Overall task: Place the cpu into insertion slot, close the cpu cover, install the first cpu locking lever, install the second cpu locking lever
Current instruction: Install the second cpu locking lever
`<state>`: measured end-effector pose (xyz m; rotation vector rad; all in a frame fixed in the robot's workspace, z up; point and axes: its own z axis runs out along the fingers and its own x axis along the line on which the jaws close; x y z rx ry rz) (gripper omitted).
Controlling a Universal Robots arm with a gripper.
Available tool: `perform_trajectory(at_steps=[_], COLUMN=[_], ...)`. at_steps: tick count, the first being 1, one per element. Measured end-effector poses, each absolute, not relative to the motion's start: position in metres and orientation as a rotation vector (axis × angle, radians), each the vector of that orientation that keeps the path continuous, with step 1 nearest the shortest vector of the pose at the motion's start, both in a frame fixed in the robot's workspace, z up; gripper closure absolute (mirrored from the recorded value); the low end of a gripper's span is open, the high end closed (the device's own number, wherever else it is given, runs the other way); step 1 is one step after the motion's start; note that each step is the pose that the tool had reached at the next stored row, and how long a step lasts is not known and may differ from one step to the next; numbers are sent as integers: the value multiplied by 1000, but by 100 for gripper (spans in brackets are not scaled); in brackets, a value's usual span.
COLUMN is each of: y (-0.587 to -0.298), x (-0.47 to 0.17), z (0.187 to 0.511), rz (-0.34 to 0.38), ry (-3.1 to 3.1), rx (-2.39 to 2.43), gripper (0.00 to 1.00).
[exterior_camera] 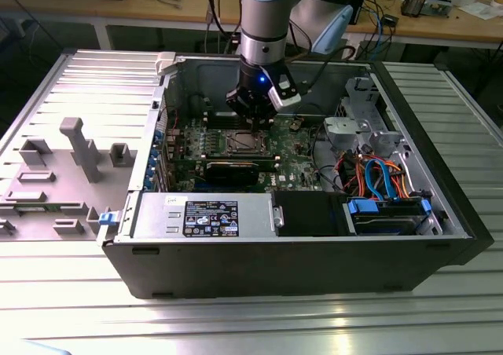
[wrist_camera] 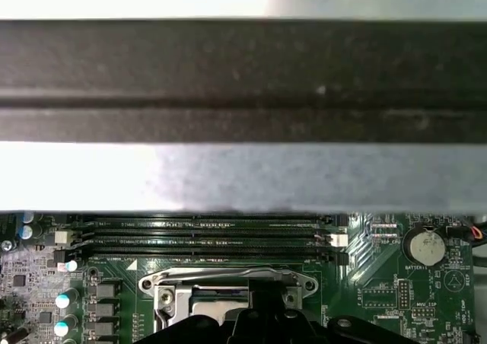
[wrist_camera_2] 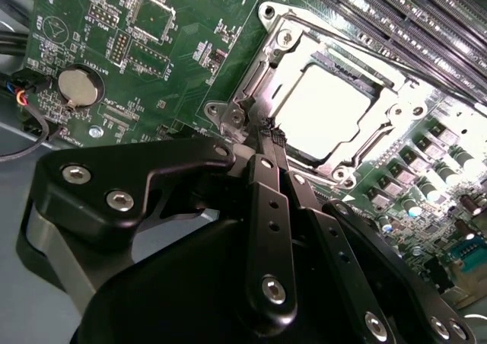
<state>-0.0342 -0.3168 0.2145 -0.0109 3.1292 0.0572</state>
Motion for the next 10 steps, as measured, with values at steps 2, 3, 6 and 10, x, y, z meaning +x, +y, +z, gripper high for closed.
perform_trajectory(at_steps=[2, 3, 6, 10], y=[-317, -317, -318, -321], x=[-34, -34, -34, -34], z=[217, 217, 217, 217], rz=[57, 58, 57, 57], ry=[3129, 3129, 3129, 3129], rx=[-11, -11, -11, -11], gripper=[89, 89, 89, 89])
